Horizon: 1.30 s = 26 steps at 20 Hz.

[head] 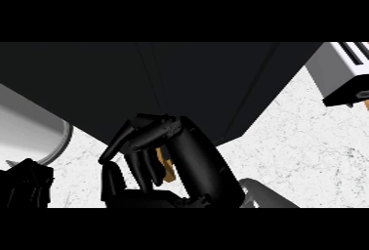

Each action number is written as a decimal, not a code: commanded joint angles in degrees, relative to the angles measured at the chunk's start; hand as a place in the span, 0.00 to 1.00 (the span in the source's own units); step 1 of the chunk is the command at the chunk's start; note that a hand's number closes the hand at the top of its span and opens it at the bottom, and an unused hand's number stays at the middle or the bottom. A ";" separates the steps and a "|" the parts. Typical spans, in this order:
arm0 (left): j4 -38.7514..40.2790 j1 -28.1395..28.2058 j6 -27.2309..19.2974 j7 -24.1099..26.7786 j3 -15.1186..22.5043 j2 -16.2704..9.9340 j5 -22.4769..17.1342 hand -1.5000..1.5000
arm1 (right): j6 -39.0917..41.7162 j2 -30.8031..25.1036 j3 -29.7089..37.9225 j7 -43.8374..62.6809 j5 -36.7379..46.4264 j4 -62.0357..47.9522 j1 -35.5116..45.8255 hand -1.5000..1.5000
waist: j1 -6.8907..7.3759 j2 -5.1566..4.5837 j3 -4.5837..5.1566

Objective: Pick up the bottled water, place it into the cabinet and close the cabinet

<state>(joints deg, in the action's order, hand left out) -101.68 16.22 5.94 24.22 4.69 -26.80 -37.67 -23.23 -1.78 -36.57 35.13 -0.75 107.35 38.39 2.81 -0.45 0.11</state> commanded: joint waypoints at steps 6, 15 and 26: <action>1.91 2.17 4.37 1.96 -3.11 -0.12 -0.64 1.00 | 14.10 1.36 16.71 -14.22 -15.35 -27.25 7.22 1.00 | -1.07 -0.12 -0.10; -1.27 3.96 6.33 -0.67 -4.83 -1.91 -2.09 1.00 | 22.46 -3.12 24.64 -21.99 -16.88 -42.22 12.80 1.00 | -0.45 -0.19 -0.13; -1.85 0.15 4.57 -2.97 -3.74 -1.00 -2.20 1.00 | 27.73 -6.26 25.90 -26.69 -18.22 -46.78 12.89 1.00 | -0.51 -0.90 -0.14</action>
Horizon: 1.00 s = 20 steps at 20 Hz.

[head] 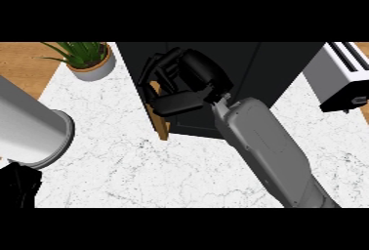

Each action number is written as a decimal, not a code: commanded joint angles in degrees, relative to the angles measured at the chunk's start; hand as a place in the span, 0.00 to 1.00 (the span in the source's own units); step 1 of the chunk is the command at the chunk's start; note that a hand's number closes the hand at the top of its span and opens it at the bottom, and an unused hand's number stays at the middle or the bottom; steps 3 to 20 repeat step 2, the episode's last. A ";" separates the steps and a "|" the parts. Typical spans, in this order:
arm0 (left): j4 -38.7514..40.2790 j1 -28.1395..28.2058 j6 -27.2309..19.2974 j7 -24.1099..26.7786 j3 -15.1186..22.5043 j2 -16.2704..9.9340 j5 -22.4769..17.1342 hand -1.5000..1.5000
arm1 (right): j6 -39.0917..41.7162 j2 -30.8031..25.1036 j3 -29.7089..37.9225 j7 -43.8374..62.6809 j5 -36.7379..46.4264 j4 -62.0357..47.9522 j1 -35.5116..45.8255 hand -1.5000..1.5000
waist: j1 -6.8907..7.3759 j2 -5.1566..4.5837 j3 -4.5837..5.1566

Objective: Pick up the bottled water, place it into the cabinet and close the cabinet

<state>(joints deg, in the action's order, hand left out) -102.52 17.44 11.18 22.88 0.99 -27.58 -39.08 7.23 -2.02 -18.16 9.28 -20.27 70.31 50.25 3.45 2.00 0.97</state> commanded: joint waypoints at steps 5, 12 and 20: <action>0.00 -1.28 -0.20 -0.41 0.07 -0.05 0.48 1.00 | -3.16 -6.20 8.22 -1.35 1.48 -10.28 2.27 1.00 | -1.05 -3.46 -0.90; 0.00 -1.28 -0.20 -0.41 0.07 -0.05 0.48 1.00 | -3.16 -6.20 8.22 -1.35 1.48 -10.28 2.27 1.00 | -1.05 -3.46 -0.90; 0.00 -1.28 -0.20 -0.41 0.07 -0.05 0.48 1.00 | -3.16 -6.20 8.22 -1.35 1.48 -10.28 2.27 1.00 | -1.05 -3.46 -0.90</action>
